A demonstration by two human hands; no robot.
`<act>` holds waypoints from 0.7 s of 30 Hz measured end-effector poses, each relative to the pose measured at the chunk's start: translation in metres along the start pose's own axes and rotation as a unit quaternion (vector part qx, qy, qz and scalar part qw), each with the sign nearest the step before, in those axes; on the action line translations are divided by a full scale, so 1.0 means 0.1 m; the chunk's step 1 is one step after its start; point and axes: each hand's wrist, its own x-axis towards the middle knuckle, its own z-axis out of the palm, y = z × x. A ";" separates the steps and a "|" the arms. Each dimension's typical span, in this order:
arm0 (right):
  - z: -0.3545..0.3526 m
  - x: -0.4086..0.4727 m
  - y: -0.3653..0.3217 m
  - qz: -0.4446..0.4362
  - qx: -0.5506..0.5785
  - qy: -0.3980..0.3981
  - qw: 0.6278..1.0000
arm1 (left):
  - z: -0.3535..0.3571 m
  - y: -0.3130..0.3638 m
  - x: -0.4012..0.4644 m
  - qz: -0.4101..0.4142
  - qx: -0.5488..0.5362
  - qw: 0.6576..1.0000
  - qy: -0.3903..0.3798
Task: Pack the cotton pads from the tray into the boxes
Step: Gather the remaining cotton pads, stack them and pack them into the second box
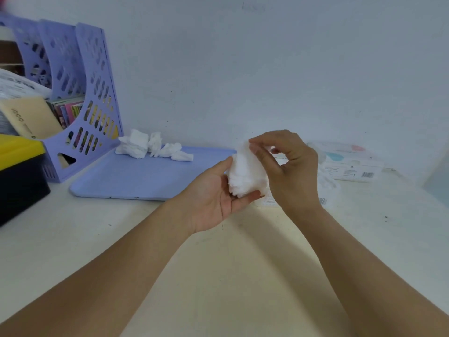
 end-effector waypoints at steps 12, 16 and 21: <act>-0.08 0.08 -0.02 0.153 0.108 -0.142 0.972 | -0.05 -0.03 0.07 0.044 0.058 0.997 -0.019; -0.06 0.06 -0.01 0.159 0.073 -0.123 0.977 | -0.02 -0.04 0.04 0.056 0.108 0.992 -0.030; 0.00 0.01 -0.04 0.154 0.028 -0.096 0.983 | -0.01 -0.07 0.04 0.066 0.102 0.993 -0.017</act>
